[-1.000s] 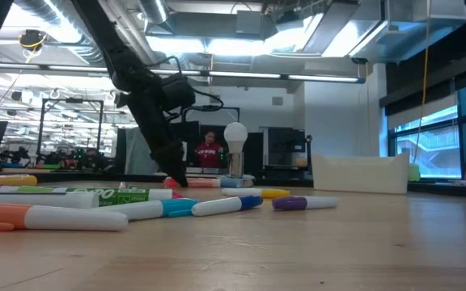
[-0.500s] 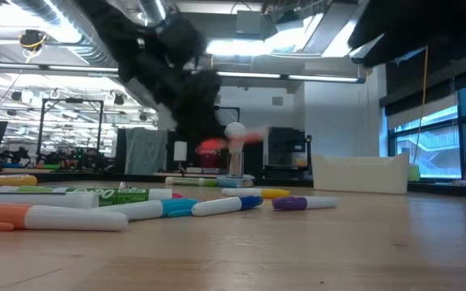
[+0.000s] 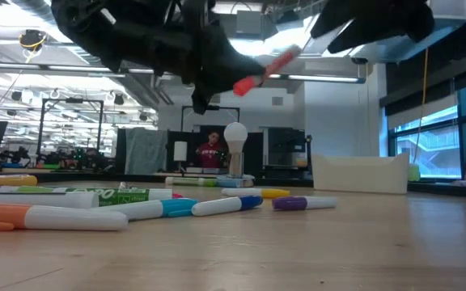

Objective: Pick & Place Markers
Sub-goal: Put the medium orange marker pen into the transparent bin

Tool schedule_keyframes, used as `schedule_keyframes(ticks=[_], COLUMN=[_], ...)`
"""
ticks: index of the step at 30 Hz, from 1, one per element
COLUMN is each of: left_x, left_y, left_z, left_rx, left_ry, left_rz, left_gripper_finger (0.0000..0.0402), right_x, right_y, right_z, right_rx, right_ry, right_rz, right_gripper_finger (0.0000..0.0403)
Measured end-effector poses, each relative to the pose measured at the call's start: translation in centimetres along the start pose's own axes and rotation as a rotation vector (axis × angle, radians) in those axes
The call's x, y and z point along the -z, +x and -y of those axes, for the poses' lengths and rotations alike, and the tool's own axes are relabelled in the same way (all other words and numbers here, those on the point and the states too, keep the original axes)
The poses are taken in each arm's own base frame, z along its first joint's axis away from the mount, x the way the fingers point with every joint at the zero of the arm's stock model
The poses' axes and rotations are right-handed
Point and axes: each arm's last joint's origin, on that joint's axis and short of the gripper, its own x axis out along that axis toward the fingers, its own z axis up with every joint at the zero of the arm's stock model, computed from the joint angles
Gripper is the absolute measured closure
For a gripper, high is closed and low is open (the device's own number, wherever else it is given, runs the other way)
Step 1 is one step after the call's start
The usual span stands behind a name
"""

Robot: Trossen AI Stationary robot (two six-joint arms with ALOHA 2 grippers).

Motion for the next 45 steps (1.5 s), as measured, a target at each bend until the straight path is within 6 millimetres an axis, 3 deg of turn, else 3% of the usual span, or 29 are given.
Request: schedule_keyframes(ticks=[4, 9, 12, 15, 19, 23, 29, 34, 38, 45], left_x=[0.1, 0.0, 0.0, -0.2, -0.2, -0.1, -0.3, -0.5, -1.0, -1.2], left_y=[0.0, 0.0, 0.0, 0.0, 0.0, 0.0, 0.0, 0.0, -0.1, -0.1], left_z=[0.2, 0.1, 0.1, 0.2, 0.0, 0.0, 0.0, -0.1, 0.1, 0.6], left_rx=[0.007, -0.008, -0.012, -0.003, -0.009, -0.014, -0.037, -0.087, -0.071, -0.023], left_ry=[0.011, 0.023, 0.037, 0.04, 0.045, 0.046, 0.069, 0.08, 0.091, 0.114], left_rz=[-0.006, 0.004, 0.007, 0.028, 0.026, 0.009, 0.045, 0.081, 0.131, 0.152], left_gripper_finger=[0.0332, 0.0332, 0.0332, 0.0332, 0.0331, 0.0332, 0.0331, 0.0333, 0.0333, 0.0333], right_x=[-0.2, -0.7, -0.7, -0.4, 0.6, 1.8, 2.7, 3.0, 3.2, 1.4], right_y=[-0.1, -1.0, -1.3, -0.4, 2.7, 4.4, 4.8, 5.4, 6.1, 7.2], right_z=[-1.4, -4.0, -4.3, -2.8, 2.2, 6.6, 10.8, 12.1, 12.3, 10.6], right_rx=[-0.195, -0.749, -0.902, -0.777, -0.554, -0.673, -0.737, -0.593, -0.464, -0.53], right_ry=[-0.17, -0.52, -0.624, -0.677, -0.521, -0.26, -0.032, 0.168, 0.211, 0.204], right_rz=[-0.108, -0.185, -0.18, -0.179, -0.143, -0.022, 0.297, 0.359, 0.366, 0.367], right_gripper_finger=[0.0192, 0.0213, 0.0232, 0.0249, 0.026, 0.0272, 0.0286, 0.0287, 0.0287, 0.0287])
